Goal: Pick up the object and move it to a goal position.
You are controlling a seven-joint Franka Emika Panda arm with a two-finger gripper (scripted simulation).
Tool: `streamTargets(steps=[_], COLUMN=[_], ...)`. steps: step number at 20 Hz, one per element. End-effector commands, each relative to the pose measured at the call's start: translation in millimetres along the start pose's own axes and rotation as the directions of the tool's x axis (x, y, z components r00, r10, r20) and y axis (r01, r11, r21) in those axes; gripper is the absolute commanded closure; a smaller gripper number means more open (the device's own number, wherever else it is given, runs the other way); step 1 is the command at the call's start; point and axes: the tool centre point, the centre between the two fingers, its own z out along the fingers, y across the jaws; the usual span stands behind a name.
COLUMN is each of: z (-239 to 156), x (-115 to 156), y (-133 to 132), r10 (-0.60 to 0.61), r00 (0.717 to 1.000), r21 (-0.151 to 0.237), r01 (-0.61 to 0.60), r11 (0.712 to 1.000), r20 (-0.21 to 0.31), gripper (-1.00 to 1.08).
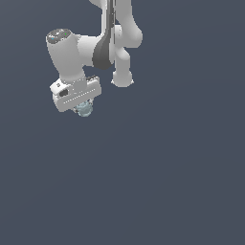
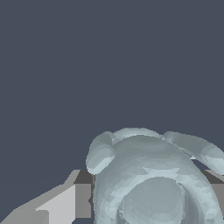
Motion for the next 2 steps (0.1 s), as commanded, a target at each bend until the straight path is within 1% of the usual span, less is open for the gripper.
streamTargets(steps=[1,2], z=[-2.9,-3.1], x=[-4.2,-4.6], y=[1.1,1.2], r10=[-0.002,-0.002], r00=[1.0,1.0], r21=[0.001,0.001], r01=[0.002,0.002], r11=[1.0,1.0], r20=[0.0,0.0], gripper=[1.08,1.08])
